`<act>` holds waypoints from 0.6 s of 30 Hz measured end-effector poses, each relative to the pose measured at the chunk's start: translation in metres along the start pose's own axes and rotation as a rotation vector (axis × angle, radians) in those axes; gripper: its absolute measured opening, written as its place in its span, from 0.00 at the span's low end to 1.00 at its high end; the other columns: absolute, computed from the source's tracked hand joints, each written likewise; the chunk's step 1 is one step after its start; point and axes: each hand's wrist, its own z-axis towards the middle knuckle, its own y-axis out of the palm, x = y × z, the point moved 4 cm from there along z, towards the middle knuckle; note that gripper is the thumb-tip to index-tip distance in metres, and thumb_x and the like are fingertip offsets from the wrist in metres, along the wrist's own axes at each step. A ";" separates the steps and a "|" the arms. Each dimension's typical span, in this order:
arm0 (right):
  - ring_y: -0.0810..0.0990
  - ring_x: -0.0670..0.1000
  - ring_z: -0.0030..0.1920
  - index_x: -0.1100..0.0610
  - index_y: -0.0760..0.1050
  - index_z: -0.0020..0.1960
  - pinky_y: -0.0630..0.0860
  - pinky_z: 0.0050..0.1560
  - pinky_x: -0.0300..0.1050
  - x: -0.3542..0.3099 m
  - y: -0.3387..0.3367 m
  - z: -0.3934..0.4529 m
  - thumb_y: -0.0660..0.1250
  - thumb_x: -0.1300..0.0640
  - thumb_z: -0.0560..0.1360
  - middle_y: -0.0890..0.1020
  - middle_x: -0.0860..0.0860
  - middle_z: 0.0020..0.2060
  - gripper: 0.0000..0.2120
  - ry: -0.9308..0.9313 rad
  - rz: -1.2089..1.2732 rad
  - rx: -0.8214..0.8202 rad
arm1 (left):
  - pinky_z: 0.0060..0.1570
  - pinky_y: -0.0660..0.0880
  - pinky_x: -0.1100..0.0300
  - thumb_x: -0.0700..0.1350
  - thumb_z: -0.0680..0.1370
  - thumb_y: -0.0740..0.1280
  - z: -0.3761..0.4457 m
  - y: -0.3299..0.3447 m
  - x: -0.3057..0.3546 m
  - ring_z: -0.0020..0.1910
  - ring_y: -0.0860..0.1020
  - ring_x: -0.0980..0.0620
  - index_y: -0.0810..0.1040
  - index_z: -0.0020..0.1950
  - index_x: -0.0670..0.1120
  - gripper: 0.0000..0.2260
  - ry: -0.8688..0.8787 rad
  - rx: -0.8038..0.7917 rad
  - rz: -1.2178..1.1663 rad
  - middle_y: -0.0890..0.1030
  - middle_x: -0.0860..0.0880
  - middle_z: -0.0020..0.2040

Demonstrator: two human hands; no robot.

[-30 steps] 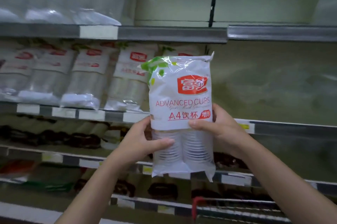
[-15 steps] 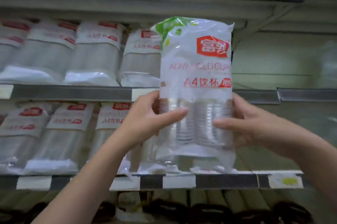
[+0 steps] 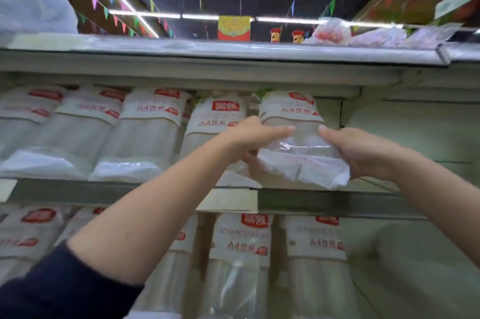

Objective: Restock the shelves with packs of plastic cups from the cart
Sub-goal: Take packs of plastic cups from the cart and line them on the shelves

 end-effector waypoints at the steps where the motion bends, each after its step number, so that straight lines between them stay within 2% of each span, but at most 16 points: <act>1: 0.82 0.57 0.42 0.61 0.74 0.60 0.78 0.42 0.49 0.003 -0.004 0.010 0.55 0.47 0.80 0.83 0.58 0.47 0.19 0.019 -0.040 0.011 | 0.42 0.83 0.49 0.62 0.70 0.69 0.010 0.005 0.000 0.46 0.83 0.45 0.69 0.61 0.39 0.31 -0.027 -0.008 0.010 0.77 0.45 0.52; 2: 0.80 0.56 0.40 0.61 0.73 0.61 0.78 0.39 0.47 0.005 -0.004 0.017 0.55 0.50 0.81 0.81 0.57 0.45 0.17 0.042 -0.051 0.013 | 0.38 0.83 0.52 0.60 0.72 0.68 0.017 0.010 0.000 0.43 0.82 0.45 0.70 0.60 0.39 0.28 -0.059 -0.005 0.015 0.77 0.46 0.50; 3: 0.80 0.56 0.41 0.60 0.72 0.62 0.78 0.39 0.48 0.008 -0.004 0.024 0.56 0.51 0.81 0.80 0.56 0.45 0.16 0.064 -0.047 0.005 | 0.34 0.82 0.55 0.58 0.74 0.67 0.023 0.016 0.001 0.44 0.80 0.44 0.70 0.61 0.41 0.25 -0.084 -0.004 0.027 0.77 0.46 0.50; 4: 0.80 0.57 0.44 0.58 0.72 0.62 0.79 0.43 0.51 0.010 -0.003 0.030 0.57 0.50 0.81 0.80 0.56 0.47 0.16 0.078 -0.039 -0.006 | 0.35 0.80 0.57 0.56 0.75 0.67 0.029 0.022 0.001 0.49 0.79 0.43 0.68 0.65 0.41 0.26 -0.098 0.011 0.046 0.77 0.45 0.54; 6: 0.80 0.59 0.51 0.54 0.70 0.62 0.79 0.53 0.55 0.015 -0.004 0.043 0.62 0.49 0.78 0.80 0.55 0.52 0.15 0.072 -0.064 -0.035 | 0.48 0.75 0.56 0.57 0.75 0.66 0.050 0.032 -0.002 0.62 0.75 0.42 0.62 0.72 0.40 0.32 -0.085 0.058 0.219 0.72 0.42 0.67; 8: 0.79 0.57 0.54 0.48 0.66 0.61 0.78 0.53 0.55 0.019 -0.003 0.053 0.69 0.50 0.73 0.79 0.53 0.55 0.20 0.053 -0.131 -0.089 | 0.57 0.70 0.59 0.57 0.76 0.64 0.062 0.038 -0.005 0.67 0.71 0.44 0.59 0.73 0.39 0.33 -0.068 0.098 0.375 0.69 0.42 0.71; 11: 0.78 0.54 0.56 0.46 0.64 0.66 0.77 0.50 0.50 0.024 -0.001 0.065 0.74 0.53 0.68 0.78 0.51 0.58 0.31 0.032 -0.179 -0.125 | 0.60 0.67 0.60 0.54 0.78 0.62 0.075 0.042 -0.008 0.67 0.70 0.45 0.60 0.72 0.38 0.29 -0.074 0.079 0.450 0.68 0.43 0.70; 12: 0.77 0.54 0.56 0.46 0.65 0.66 0.78 0.48 0.49 0.023 0.001 0.067 0.74 0.53 0.69 0.79 0.51 0.59 0.29 0.013 -0.182 -0.131 | 0.58 0.68 0.59 0.52 0.79 0.61 0.078 0.042 -0.009 0.65 0.71 0.45 0.61 0.72 0.38 0.27 -0.084 0.080 0.442 0.69 0.43 0.68; 14: 0.78 0.52 0.54 0.48 0.68 0.61 0.78 0.46 0.46 0.023 0.005 0.071 0.71 0.56 0.72 0.79 0.51 0.58 0.21 -0.031 -0.157 -0.136 | 0.55 0.67 0.59 0.50 0.80 0.60 0.082 0.043 -0.012 0.60 0.71 0.46 0.64 0.70 0.38 0.23 -0.096 0.107 0.457 0.71 0.44 0.59; 16: 0.77 0.52 0.53 0.47 0.66 0.58 0.77 0.42 0.44 0.022 0.011 0.075 0.69 0.57 0.74 0.77 0.51 0.58 0.18 -0.065 -0.154 -0.123 | 0.53 0.65 0.60 0.48 0.80 0.60 0.082 0.042 -0.013 0.59 0.72 0.45 0.68 0.67 0.37 0.20 -0.105 0.165 0.483 0.71 0.44 0.55; 18: 0.76 0.54 0.57 0.48 0.63 0.58 0.78 0.41 0.45 0.024 0.015 0.082 0.69 0.56 0.74 0.72 0.52 0.63 0.19 -0.085 -0.198 -0.091 | 0.56 0.68 0.59 0.45 0.80 0.61 0.086 0.042 -0.017 0.63 0.72 0.43 0.70 0.66 0.37 0.18 -0.113 0.192 0.494 0.74 0.43 0.59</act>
